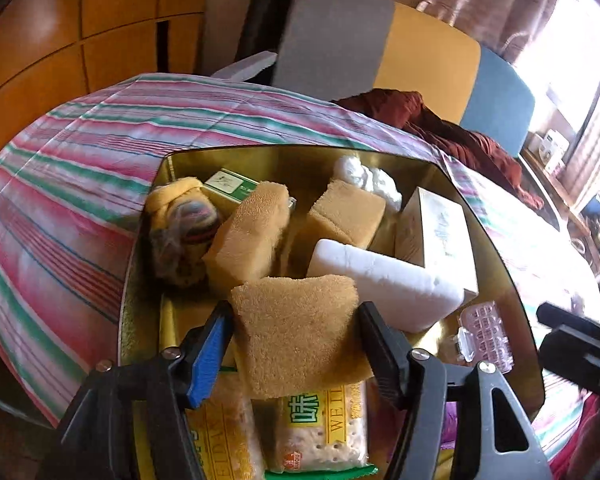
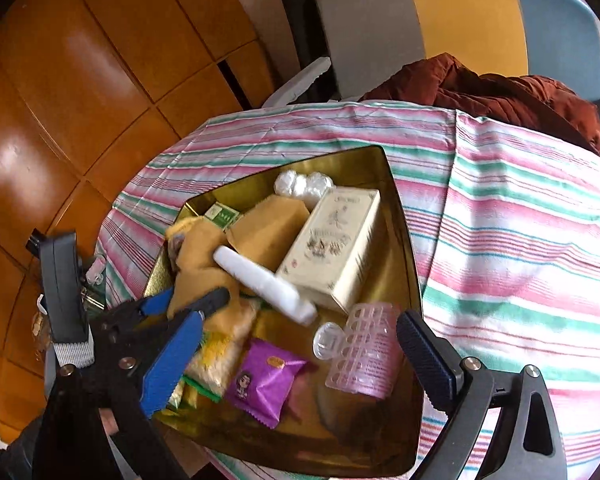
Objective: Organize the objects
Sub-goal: 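Carry the yellow sponge and cotton balls into the gold tray and open both tools, then move both tools back from the tray toward the purple packet and cotton ball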
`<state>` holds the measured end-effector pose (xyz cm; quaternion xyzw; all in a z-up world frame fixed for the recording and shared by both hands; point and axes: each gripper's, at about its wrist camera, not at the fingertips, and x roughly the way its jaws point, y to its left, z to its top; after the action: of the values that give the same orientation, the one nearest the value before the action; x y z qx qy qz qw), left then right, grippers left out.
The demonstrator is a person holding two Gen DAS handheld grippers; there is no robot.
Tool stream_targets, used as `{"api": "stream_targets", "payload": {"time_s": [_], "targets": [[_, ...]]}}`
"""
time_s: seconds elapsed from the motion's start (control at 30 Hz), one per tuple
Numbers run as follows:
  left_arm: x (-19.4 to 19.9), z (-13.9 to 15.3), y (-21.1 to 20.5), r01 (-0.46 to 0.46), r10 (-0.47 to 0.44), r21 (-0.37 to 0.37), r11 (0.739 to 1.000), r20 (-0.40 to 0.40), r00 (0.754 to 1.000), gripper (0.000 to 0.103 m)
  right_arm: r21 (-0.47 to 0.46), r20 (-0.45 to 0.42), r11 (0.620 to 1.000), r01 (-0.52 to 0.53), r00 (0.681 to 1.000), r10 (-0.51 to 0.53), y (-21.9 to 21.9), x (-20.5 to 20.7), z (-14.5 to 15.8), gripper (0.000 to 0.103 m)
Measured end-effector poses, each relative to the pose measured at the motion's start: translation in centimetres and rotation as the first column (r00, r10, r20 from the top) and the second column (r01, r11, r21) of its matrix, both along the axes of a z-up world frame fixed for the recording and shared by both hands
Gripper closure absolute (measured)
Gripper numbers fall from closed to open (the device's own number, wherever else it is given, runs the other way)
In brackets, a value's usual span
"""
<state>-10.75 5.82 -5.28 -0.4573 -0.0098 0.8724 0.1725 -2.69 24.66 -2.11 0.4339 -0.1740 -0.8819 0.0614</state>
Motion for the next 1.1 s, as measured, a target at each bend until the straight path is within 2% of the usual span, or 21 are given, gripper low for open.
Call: {"api": "stream_targets", "payload": {"time_s": [0.13, 0.23, 0.43, 0.67, 1.1], "targets": [[0.9, 0.4, -0.5, -0.017, 0.016, -0.021, 1.000, -0.027, 1.000, 0.035, -0.004, 0.005, 1.000, 0.006, 1.000, -0.006, 0.1, 0.6, -0.3, 0.004], [1.5, 0.6, -0.8, -0.021, 0.020, -0.027, 0.999, -0.045, 0.999, 0.028, -0.001, 0.009, 1.000, 0.014, 1.000, -0.014, 0.1, 0.9, -0.5, 0.003], [2.7, 1.6, -1.8, -0.051, 0.049, -0.024, 0.998, -0.078, 0.996, 0.021, 0.019, 0.007, 0.999, 0.027, 1.000, -0.027, 0.0, 1.5, -0.6, 0.000], [4.5, 2.9, -2.1, -0.065, 0.057, -0.052, 0.997, -0.129, 0.990, 0.021, 0.072, -0.002, 0.997, 0.023, 1.000, -0.023, -0.7, 2.1, -0.4, 0.000], [7.8, 5.0, -1.7, -0.074, 0.052, -0.087, 0.993, -0.230, 0.972, 0.021, 0.274, -0.052, 0.961, 0.046, 0.998, -0.032, -2.5, 3.6, 0.3, 0.000]]}}
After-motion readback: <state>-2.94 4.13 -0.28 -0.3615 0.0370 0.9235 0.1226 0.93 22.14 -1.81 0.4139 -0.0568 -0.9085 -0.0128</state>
